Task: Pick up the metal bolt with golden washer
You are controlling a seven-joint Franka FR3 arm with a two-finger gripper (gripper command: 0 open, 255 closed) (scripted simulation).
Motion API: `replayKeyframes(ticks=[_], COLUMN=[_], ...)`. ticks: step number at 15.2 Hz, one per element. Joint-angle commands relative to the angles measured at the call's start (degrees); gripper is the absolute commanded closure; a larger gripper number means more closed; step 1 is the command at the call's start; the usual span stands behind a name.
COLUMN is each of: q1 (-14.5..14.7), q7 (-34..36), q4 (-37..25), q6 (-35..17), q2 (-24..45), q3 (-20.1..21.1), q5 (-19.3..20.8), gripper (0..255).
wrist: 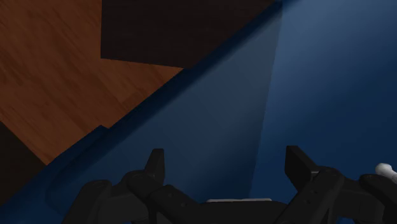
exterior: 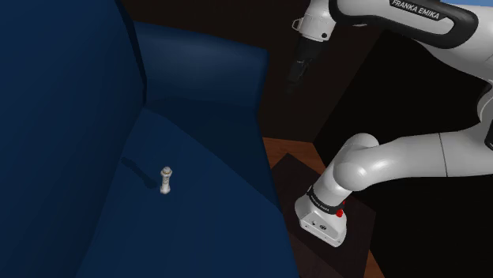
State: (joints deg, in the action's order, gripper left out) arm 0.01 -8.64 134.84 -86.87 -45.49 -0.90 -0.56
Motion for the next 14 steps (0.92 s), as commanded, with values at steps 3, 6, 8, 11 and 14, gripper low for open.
replayKeyframes(ticks=[3, 6, 8, 11, 14], q1=[0.77, 2.01, 2.83, 3.92, 4.80], q7=[2.72, 6.75, 9.42, 13.38, 17.36], q4=[1.76, 3.85, 4.87, 5.81, 6.04], q6=[-2.34, -6.04, -8.64, -12.68, -16.86], q2=[0.07, 0.84, 1.82, 3.98, 6.95], q3=[2.43, 6.15, 8.67, 12.56, 16.53], q5=[-1.67, -4.11, -5.64, -7.75, -9.45], gripper=[0, 0, 0, 0, 0])
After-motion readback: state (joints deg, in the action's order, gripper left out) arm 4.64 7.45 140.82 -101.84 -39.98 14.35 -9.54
